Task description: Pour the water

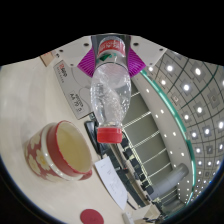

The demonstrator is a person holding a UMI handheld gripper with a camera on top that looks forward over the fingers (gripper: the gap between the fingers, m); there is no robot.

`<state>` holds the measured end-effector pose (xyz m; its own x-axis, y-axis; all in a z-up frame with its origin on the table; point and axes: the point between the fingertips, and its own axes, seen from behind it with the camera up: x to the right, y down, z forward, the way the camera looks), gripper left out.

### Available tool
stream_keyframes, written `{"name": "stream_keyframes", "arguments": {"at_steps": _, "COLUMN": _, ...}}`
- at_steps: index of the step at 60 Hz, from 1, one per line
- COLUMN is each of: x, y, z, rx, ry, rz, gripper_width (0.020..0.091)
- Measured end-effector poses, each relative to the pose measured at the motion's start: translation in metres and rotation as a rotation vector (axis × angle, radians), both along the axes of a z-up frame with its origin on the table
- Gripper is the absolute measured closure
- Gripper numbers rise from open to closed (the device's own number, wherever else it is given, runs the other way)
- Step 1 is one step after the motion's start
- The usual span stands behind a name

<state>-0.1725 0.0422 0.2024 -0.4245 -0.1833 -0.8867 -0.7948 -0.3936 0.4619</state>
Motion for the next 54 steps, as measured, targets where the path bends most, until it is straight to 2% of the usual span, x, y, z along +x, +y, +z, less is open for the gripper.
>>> {"name": "stream_keyframes", "arguments": {"at_steps": 11, "x": 0.031, "y": 0.008, "z": 0.031, "rx": 0.178, "ry": -0.471, "rz": 0.029, "gripper_width": 0.0721}}
{"name": "stream_keyframes", "arguments": {"at_steps": 22, "x": 0.122, "y": 0.02, "z": 0.062, "rx": 0.344, "ry": -1.052, "rz": -0.047, "gripper_width": 0.072}}
{"name": "stream_keyframes", "arguments": {"at_steps": 27, "x": 0.17, "y": 0.025, "z": 0.059, "rx": 0.379, "ry": -1.331, "rz": -0.074, "gripper_width": 0.072}}
{"name": "stream_keyframes", "arguments": {"at_steps": 33, "x": 0.225, "y": 0.034, "z": 0.038, "rx": 0.368, "ry": -1.631, "rz": -0.094, "gripper_width": 0.072}}
{"name": "stream_keyframes", "arguments": {"at_steps": 40, "x": 0.281, "y": 0.04, "z": -0.008, "rx": 0.309, "ry": -1.894, "rz": -0.072, "gripper_width": 0.072}}
{"name": "stream_keyframes", "arguments": {"at_steps": 45, "x": 0.303, "y": 0.046, "z": -0.052, "rx": 0.271, "ry": -1.973, "rz": -0.038, "gripper_width": 0.0721}}
{"name": "stream_keyframes", "arguments": {"at_steps": 54, "x": 0.32, "y": 0.041, "z": -0.105, "rx": 0.215, "ry": -1.999, "rz": 0.022, "gripper_width": 0.0721}}
